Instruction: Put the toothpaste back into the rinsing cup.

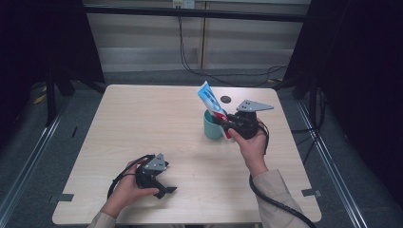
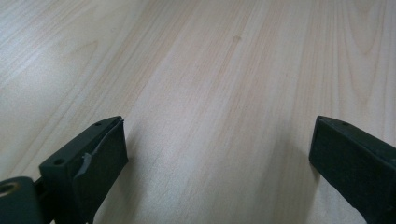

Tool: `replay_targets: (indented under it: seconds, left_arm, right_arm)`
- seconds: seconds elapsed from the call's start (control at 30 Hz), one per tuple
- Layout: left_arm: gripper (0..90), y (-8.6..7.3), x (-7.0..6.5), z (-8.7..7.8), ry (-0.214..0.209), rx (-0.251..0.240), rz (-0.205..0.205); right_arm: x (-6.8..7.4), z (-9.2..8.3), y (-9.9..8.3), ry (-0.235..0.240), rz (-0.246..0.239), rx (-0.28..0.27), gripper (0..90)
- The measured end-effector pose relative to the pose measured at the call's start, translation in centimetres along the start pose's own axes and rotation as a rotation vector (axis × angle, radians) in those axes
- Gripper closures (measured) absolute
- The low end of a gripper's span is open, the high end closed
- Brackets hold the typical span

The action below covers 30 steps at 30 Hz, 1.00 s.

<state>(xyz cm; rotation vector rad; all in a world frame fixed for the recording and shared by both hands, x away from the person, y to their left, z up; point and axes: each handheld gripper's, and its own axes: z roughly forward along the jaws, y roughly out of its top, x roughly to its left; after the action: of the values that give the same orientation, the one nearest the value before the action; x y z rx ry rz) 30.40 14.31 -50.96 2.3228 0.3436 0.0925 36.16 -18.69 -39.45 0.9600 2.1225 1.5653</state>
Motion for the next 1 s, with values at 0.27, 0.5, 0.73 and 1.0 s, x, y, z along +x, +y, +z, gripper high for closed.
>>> replay_targets:
  seconds: [0.27,0.5,0.73,1.0]
  left_arm:
    - [3.7,0.0,0.0,0.0,0.002,0.001,0.002]
    - [3.7,0.0,0.0,0.0,0.0,0.0,0.003]
    - [3.7,0.0,0.0,0.0,0.001,0.0,0.004]
    - [3.7,0.0,0.0,0.0,0.003,0.001,0.005]
  right_arm:
    - [-0.6,0.5,0.5,-0.009,0.006,-0.006,72.6]
    - [-1.0,1.0,1.2,-0.013,0.013,-0.025,72.5]
    - [-1.5,1.8,1.5,-0.025,0.022,-0.032,72.5]
    - [-2.2,2.4,1.5,-0.042,0.029,-0.037,72.5]
